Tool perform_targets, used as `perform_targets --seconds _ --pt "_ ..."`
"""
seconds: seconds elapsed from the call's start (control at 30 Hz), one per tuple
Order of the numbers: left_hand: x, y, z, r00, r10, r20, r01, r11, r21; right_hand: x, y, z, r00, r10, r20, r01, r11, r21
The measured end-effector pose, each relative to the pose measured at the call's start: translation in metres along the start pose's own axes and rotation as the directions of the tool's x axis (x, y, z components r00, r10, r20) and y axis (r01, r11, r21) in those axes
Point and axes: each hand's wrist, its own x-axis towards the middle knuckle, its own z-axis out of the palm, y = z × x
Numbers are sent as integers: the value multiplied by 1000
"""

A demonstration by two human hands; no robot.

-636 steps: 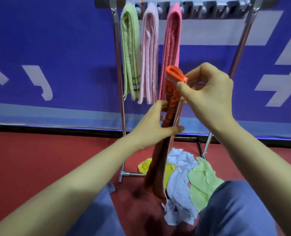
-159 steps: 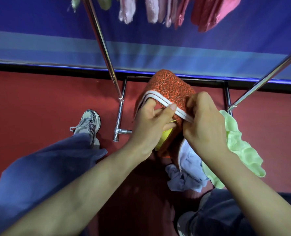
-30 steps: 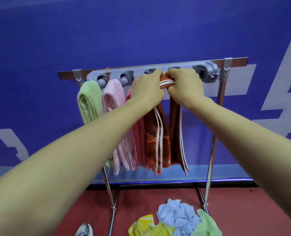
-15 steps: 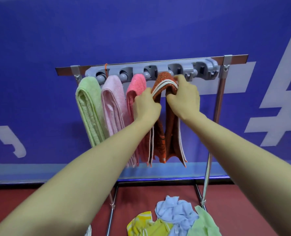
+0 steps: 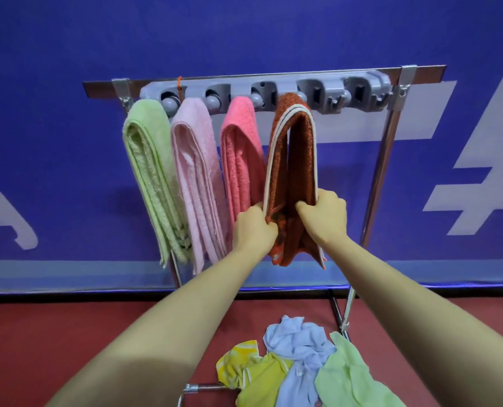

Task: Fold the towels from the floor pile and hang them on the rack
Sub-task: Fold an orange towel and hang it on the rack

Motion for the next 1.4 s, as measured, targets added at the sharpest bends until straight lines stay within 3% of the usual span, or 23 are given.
perform_targets --seconds 0.33,0.5,0.73,0.9,1.17,1.4 --pt "-23 1 4 999 -43 3 43 990 135 -14 20 -40 997 -5 -76 -8 985 -171" --pt "-41 15 15 998 7 66 -18 984 175 -25 23 -41 999 -19 41 23 996 -84" --pt "-53 14 25 963 48 263 -50 999 1 -41 27 -35 991 -57 124 58 998 -9" --pt "-56 1 15 974 65 218 -73 997 27 -49 35 -38 989 -6 149 16 997 -70" --pt "-56 -3 16 966 78 248 -56 994 -96 -52 33 -26 964 -13 266 9 1000 17" --pt "-47 -19 19 985 -1 175 -4 1000 24 -50 32 -28 973 -30 228 22 999 34"
